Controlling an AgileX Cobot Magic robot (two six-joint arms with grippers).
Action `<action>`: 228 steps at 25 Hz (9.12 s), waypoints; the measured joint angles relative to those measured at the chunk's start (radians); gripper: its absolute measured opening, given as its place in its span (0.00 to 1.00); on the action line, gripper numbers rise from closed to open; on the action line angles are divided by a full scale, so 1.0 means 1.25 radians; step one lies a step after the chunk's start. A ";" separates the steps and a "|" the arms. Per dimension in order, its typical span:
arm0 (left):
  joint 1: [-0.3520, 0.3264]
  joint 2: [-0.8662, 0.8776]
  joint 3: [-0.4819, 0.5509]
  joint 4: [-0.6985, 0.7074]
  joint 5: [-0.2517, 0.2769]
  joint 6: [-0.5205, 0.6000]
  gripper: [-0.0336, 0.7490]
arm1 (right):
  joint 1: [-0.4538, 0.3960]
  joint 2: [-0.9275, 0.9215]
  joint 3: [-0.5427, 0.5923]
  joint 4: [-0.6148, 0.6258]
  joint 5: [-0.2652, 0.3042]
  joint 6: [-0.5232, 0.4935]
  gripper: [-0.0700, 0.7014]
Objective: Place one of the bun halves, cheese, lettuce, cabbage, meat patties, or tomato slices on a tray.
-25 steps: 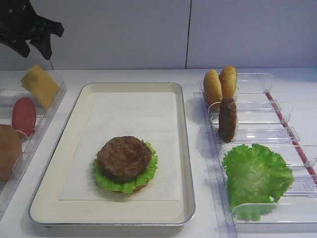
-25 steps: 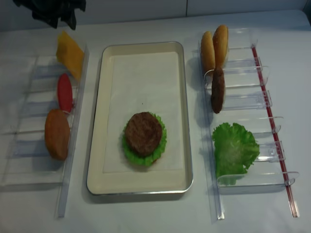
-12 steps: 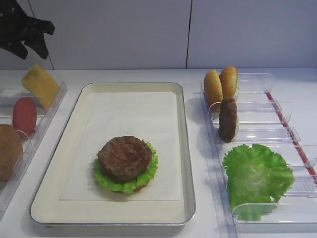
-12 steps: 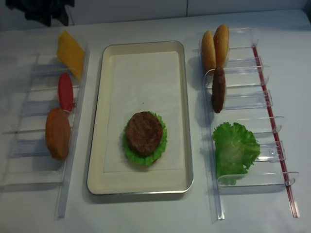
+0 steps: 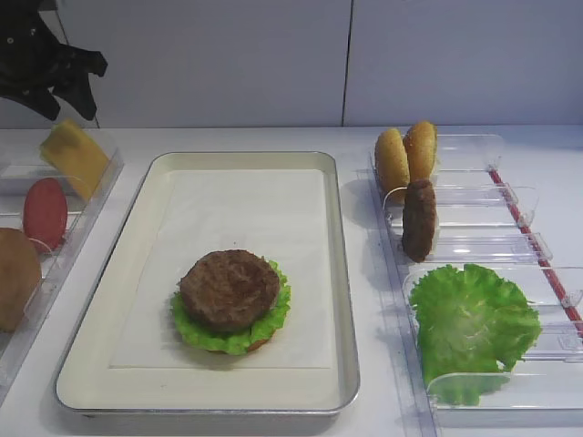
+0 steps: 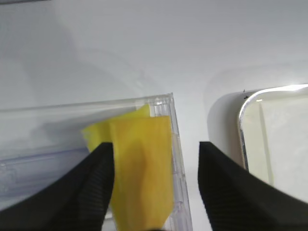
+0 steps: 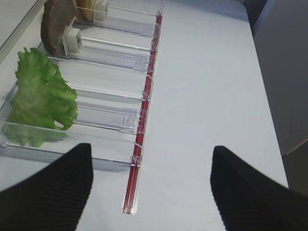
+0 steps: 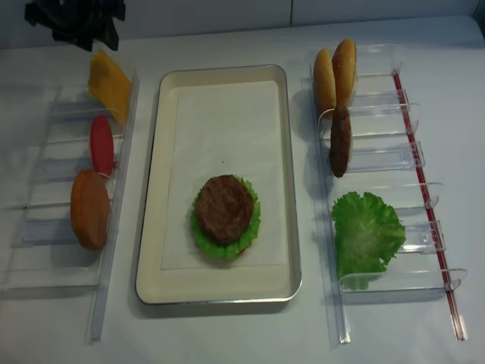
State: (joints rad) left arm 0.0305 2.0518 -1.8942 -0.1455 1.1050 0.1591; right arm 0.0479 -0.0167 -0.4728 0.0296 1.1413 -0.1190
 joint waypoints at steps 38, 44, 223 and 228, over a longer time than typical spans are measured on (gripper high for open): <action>0.000 0.025 0.000 -0.017 0.035 0.023 0.10 | 0.000 0.000 0.000 0.000 0.000 -0.003 0.77; 0.000 0.019 0.000 -0.015 0.024 0.023 0.05 | 0.000 0.000 0.000 0.000 0.000 -0.003 0.77; -0.250 -0.780 0.356 0.294 0.124 -0.145 0.87 | 0.000 0.000 0.000 0.000 -0.003 -0.002 0.77; -0.250 -0.945 0.399 0.288 0.127 -0.151 0.86 | 0.000 0.000 0.000 0.000 -0.003 -0.002 0.77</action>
State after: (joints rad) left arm -0.2820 0.8708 -1.3951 0.2140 1.2640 -0.0298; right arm 0.0479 -0.0167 -0.4728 0.0296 1.1370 -0.1212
